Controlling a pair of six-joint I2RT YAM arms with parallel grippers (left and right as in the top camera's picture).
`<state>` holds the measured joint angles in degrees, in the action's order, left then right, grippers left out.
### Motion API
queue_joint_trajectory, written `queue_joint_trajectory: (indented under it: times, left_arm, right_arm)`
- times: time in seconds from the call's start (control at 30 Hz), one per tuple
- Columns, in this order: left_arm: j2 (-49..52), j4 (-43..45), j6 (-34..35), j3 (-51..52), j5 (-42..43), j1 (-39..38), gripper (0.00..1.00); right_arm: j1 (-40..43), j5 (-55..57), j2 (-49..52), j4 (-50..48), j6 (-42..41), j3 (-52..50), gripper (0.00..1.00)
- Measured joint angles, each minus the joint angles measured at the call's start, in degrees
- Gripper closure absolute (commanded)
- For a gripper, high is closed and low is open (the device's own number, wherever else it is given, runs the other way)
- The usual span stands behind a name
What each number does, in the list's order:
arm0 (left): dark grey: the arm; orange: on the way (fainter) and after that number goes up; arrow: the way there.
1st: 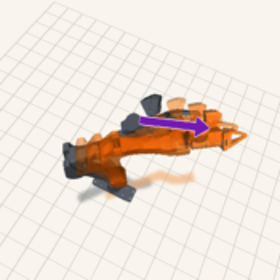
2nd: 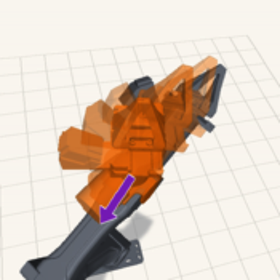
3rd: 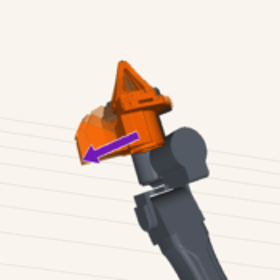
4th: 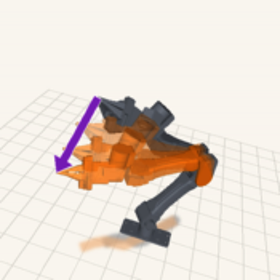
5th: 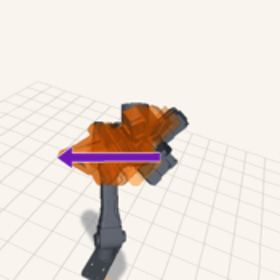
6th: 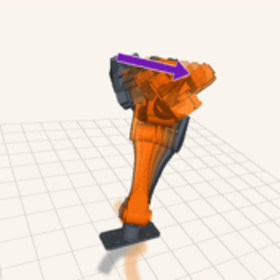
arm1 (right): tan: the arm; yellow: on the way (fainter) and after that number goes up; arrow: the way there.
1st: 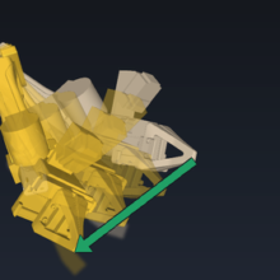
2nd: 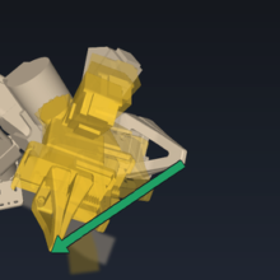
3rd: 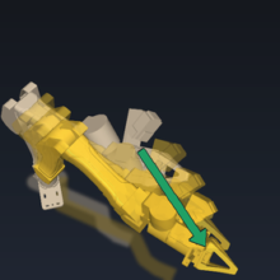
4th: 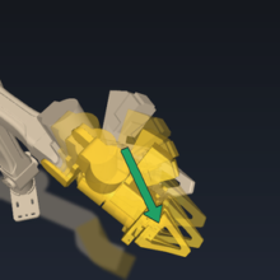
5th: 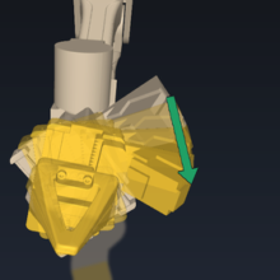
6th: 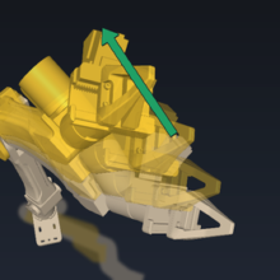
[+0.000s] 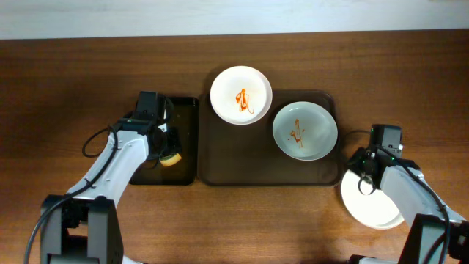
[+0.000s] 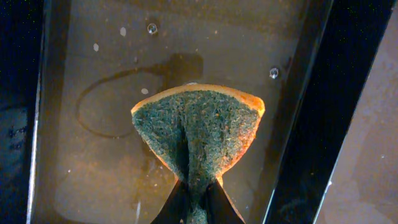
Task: Clean dirty plates on tray and stack at the side
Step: 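Place the cleaned plate on the table right of the tray and release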
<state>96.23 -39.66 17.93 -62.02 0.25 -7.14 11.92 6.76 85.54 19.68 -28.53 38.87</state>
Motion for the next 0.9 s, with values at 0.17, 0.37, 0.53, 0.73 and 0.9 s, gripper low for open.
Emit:
queue_joint_trajectory:
  times: [0.17, 0.37, 0.53, 0.73, 0.9]
  left_arm:
    - [0.0, -0.1, 0.0, 0.0, 0.0, 0.0, 1.00]
    - [0.0, -0.2, 0.0, 0.0, 0.0, 0.0, 1.00]
    - [0.0, -0.2, 0.0, 0.0, 0.0, 0.0, 1.00]
    - [0.0, -0.3, 0.0, 0.0, 0.0, 0.0, 1.00]
    - [0.0, -0.6, 0.0, 0.0, 0.0, 0.0, 1.00]
  right_arm:
    - [0.0, 0.7, 0.0, -11.1, 1.2, -0.2, 0.79]
    - [0.3, -2.1, -2.1, 16.2, 10.2, 10.2, 0.71]
    - [13.7, -3.0, -4.6, 33.0, 0.6, 17.3, 0.56]
    - [27.9, -2.3, -3.9, 31.4, 0.0, 11.9, 0.56]
    - [30.7, -2.3, -2.5, 30.6, 0.0, 11.1, 0.56]
